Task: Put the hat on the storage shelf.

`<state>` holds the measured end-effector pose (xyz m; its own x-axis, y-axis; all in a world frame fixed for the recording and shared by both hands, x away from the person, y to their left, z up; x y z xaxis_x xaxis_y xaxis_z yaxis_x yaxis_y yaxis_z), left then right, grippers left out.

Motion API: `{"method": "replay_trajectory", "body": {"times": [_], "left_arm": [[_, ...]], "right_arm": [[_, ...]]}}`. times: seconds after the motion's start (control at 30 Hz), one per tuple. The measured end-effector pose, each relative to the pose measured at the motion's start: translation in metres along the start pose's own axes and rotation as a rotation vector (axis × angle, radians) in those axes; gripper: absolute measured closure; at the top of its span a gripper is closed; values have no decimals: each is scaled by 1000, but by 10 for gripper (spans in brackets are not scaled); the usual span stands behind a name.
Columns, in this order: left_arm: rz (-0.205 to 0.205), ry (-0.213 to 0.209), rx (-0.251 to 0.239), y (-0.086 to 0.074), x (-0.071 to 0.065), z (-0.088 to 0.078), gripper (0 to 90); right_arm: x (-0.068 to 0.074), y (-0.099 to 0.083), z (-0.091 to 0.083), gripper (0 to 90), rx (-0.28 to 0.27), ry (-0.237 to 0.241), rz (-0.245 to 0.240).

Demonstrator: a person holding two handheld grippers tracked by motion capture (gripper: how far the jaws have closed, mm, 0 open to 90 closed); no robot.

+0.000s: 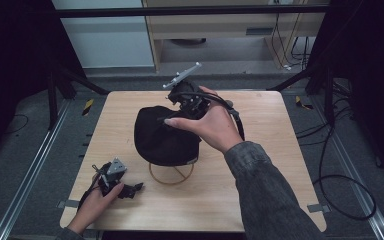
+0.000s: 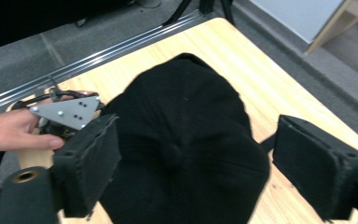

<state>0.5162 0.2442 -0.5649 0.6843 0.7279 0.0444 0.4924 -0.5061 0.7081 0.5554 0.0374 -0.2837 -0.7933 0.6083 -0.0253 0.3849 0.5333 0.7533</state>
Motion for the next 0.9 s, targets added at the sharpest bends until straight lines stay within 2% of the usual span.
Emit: {"method": "replay_trajectory", "body": {"times": [0.1, 0.37, 0.7, 0.9], "left_arm": [[0, -1, -1, 0, 0, 0, 0], [0, -1, -1, 0, 0, 0, 0], [-1, 0, 0, 0, 0, 0, 0], [-1, 0, 1, 0, 0, 0, 0]], "right_arm": [[-4, -3, -4, 99, -14, -3, 29], [-15, -14, -17, 63, -47, -31, 41], [-31, -31, -34, 57, -83, -58, 77], [-38, -42, -47, 56, -94, -95, 83]]}}
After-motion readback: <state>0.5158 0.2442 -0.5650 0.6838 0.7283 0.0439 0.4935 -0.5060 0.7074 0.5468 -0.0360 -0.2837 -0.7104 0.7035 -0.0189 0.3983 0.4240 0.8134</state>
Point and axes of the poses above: each handheld gripper's, and its own axes: z roughly forward along the jaws, y roughly out of its top, x roughly to its left, the point moved 8 cm from there along z, roughly forward along the jaws, and after that the axes turned 2 degrees about z, right-handed, at the moved point
